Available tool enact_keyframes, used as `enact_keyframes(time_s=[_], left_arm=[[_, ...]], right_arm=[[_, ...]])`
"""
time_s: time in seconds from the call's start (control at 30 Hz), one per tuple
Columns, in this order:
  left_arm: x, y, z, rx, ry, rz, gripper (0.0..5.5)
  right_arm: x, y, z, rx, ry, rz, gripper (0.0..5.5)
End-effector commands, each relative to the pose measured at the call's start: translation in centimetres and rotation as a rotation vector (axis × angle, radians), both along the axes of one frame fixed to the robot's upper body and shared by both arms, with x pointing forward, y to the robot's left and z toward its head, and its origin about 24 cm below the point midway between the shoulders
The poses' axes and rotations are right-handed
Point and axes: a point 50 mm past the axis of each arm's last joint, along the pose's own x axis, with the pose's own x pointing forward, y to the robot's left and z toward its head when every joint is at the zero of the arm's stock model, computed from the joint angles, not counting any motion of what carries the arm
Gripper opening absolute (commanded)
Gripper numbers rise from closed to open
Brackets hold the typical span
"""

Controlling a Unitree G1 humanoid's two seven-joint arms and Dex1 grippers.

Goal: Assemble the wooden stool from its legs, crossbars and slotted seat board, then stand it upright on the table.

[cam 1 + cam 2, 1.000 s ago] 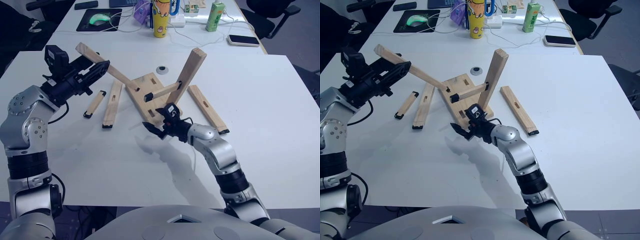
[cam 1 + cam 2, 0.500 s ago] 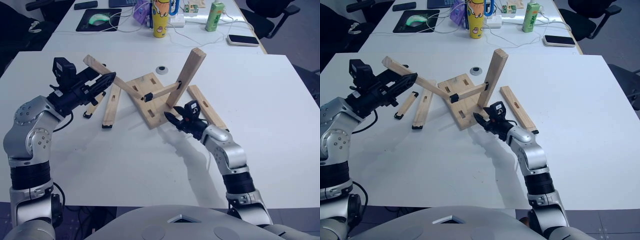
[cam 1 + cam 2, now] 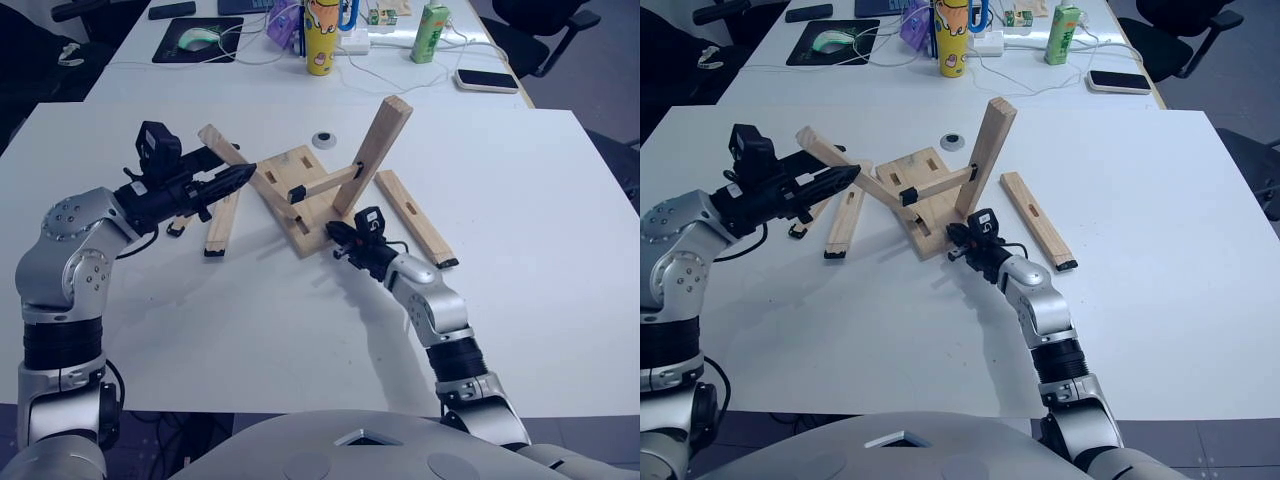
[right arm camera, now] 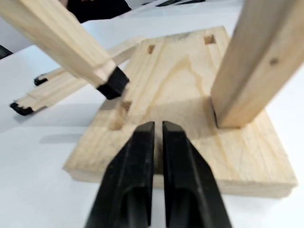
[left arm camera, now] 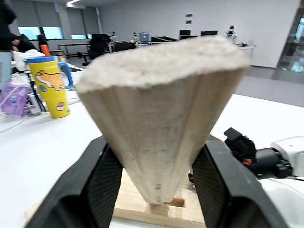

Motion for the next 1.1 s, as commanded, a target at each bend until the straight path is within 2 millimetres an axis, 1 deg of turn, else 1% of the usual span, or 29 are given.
enact_keyframes(time_s=[0.03, 0.13, 0.33, 0.43, 0.53, 0.6, 0.73, 0.8, 0.97, 1.07, 1.1], left_arm=[[0.5, 0.0, -0.1, 0.067, 0.024, -0.027, 2.07], [0.3, 0.0, -0.8, 0.097, 0.062, -0.062, 2.07], [0.3, -0.6, -1.0, 0.105, 0.077, -0.103, 2.07], [0.2, -1.0, -0.6, 0.081, 0.067, -0.12, 2.07], [0.2, -1.1, 0.4, 0.047, 0.038, -0.106, 2.07], [0.1, -1.0, 0.3, 0.083, 0.042, -0.097, 2.07], [0.1, -1.1, -1.1, 0.16, 0.078, -0.093, 2.07], [0.2, -1.0, -1.5, 0.195, 0.076, -0.076, 2.07], [0.6, -0.3, -1.6, 0.229, 0.068, -0.032, 2.07], [0.6, 0.0, -1.2, 0.244, 0.071, -0.041, 2.07], [0.6, -0.3, -1.4, 0.257, 0.074, -0.057, 2.07]], right_arm=[[-0.1, -0.2, -1.1, -0.036, 0.035, -0.021, 0.0], [-0.1, -0.2, -1.5, -0.04, 0.054, -0.018, 0.0], [-0.1, 0.3, -1.8, -0.038, 0.07, -0.014, 0.0], [-0.2, 0.5, -2.1, -0.047, 0.082, -0.011, 0.0], [-0.3, 0.5, -2.5, -0.068, 0.092, -0.008, 0.0], [-0.3, 0.5, -2.5, -0.072, 0.094, -0.007, 0.0], [-0.2, 0.7, -2.4, -0.078, 0.092, 0.005, 0.0], [-0.2, 0.7, -2.4, -0.079, 0.092, 0.009, 0.0], [-0.3, 0.9, -2.6, -0.087, 0.103, 0.023, 0.0], [-0.5, 1.0, -2.8, -0.095, 0.115, 0.034, 0.0], [-0.5, 1.1, -2.9, -0.096, 0.118, 0.037, 0.0]])
